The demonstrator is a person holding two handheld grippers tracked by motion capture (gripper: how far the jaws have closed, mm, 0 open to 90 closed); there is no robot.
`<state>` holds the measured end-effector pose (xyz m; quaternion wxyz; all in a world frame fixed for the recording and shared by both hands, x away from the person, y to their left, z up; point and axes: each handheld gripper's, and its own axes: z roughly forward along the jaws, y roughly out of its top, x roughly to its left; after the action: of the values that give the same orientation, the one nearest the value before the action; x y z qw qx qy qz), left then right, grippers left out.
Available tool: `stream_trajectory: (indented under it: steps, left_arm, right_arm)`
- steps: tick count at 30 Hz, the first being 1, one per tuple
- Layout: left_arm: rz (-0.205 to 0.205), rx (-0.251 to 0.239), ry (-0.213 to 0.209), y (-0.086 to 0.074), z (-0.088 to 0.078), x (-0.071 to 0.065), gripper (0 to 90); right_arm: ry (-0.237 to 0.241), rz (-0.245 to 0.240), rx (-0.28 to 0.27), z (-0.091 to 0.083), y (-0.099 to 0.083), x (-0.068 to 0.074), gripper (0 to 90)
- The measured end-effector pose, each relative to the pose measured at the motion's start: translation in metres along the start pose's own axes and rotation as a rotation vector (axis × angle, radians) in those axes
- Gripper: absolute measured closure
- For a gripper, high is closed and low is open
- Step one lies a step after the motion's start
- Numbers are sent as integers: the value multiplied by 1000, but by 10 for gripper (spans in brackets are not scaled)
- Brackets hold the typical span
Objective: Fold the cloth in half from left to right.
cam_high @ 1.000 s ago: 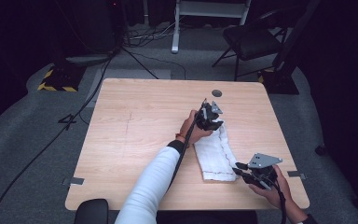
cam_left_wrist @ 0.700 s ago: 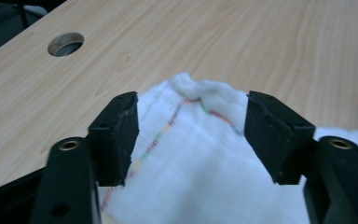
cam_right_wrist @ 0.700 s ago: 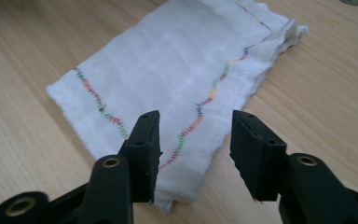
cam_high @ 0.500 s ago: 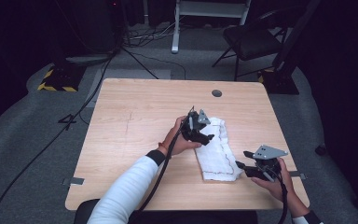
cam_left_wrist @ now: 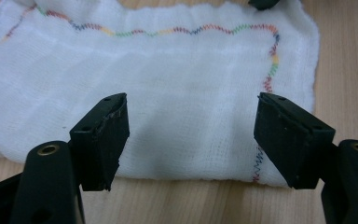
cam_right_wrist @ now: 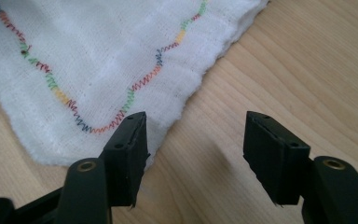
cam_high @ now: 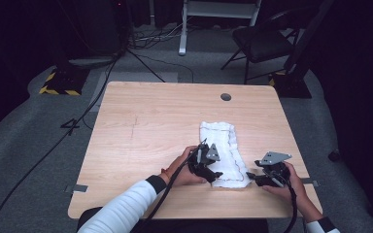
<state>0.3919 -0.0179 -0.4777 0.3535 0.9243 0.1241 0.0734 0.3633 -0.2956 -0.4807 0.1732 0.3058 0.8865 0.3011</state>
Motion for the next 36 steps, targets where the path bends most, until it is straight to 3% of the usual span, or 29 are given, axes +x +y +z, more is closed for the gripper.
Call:
stream_trajectory:
  steps: [2, 5, 13, 20, 26, 32, 36]
  left_arm:
    - [9, 1, -4, -5, 2, 1, 269]
    - [-16, 8, -27, -12, 5, 6, 269]
    - [0, 3, -15, -20, 3, 4, 268]
    - [-28, 9, 4, -35, -11, 3, 268]
    - [-92, 15, 1, -49, -22, 5, 267]
    - [-106, 24, 28, -57, -31, -3, 270]
    - [-111, 29, 31, -61, -36, -7, 270]
  right_arm:
    - [8, 3, 13, 1, -2, 0, 382]
    - [13, -4, 14, 1, -2, 1, 374]
    - [10, -24, 7, 2, -2, 8, 373]
    - [25, -38, -4, 5, 3, 25, 379]
    - [55, -50, -12, 8, 8, 38, 376]
    - [82, -62, -13, 10, 12, 47, 364]
    - [74, -80, -10, 10, 14, 53, 349]
